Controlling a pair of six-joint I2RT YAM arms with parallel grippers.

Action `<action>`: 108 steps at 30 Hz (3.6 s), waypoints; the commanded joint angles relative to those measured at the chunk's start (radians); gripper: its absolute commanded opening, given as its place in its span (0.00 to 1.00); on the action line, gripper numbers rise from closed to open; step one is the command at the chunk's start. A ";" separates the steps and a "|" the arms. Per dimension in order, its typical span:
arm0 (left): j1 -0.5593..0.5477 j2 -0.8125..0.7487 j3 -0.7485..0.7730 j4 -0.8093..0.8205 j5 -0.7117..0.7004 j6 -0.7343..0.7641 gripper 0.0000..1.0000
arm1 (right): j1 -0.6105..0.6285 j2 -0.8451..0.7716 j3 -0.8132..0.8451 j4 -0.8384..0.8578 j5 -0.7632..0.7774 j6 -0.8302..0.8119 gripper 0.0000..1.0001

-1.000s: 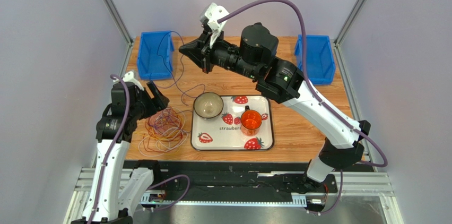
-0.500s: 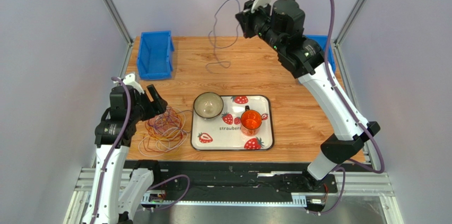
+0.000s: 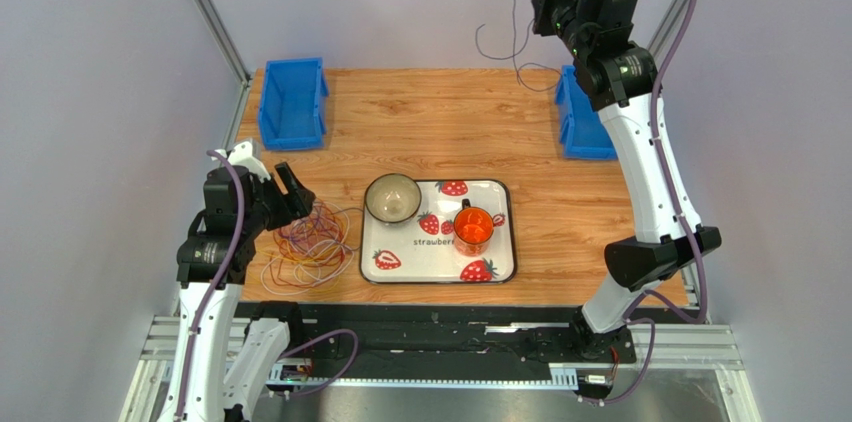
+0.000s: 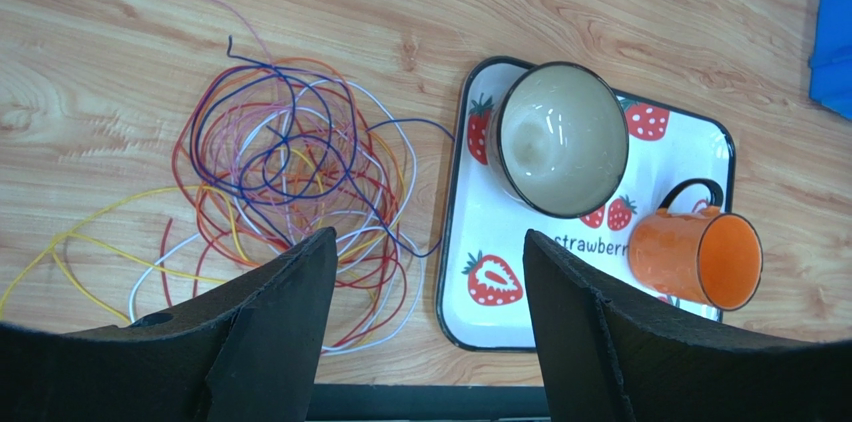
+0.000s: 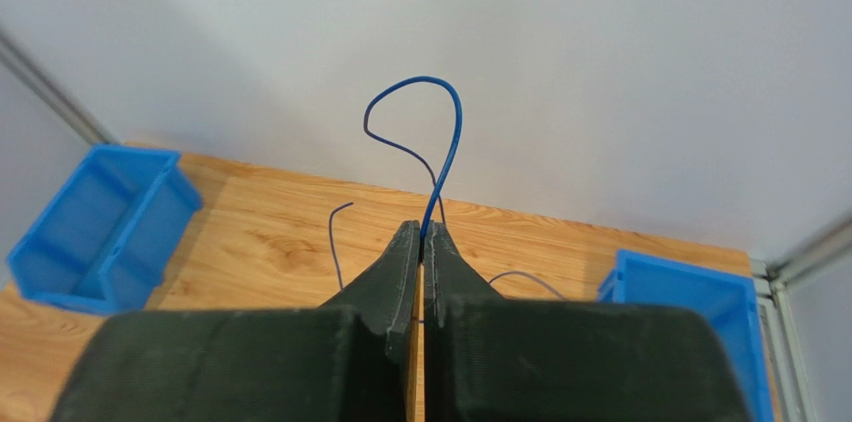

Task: Untangle the cables
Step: Pick up the cable from the cable, then place the cable in the bin.

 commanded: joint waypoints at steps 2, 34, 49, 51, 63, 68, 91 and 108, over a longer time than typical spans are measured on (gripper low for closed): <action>0.004 -0.005 -0.002 0.039 0.019 0.022 0.76 | -0.106 0.047 0.068 -0.032 -0.015 0.036 0.00; 0.004 0.026 -0.012 0.045 0.044 0.014 0.74 | -0.375 0.096 0.102 -0.032 -0.061 0.125 0.00; -0.263 0.210 0.034 -0.040 -0.079 -0.018 0.67 | -0.418 0.119 0.046 -0.004 -0.063 0.123 0.00; -0.252 0.202 0.028 -0.026 -0.088 -0.026 0.68 | -0.422 0.130 0.036 -0.003 -0.058 0.122 0.00; -0.240 -0.103 -0.018 -0.007 -0.252 -0.090 0.70 | -0.461 0.174 -0.036 0.031 -0.003 0.146 0.00; -0.240 -0.080 -0.009 -0.017 -0.244 -0.086 0.69 | -0.465 0.176 -0.065 0.039 0.005 0.146 0.00; -0.240 -0.078 -0.004 -0.018 -0.240 -0.078 0.68 | -0.498 0.303 -0.157 0.059 -0.011 0.168 0.00; -0.240 -0.084 -0.006 -0.020 -0.244 -0.080 0.68 | -0.521 0.300 -0.065 -0.067 -0.034 0.233 0.65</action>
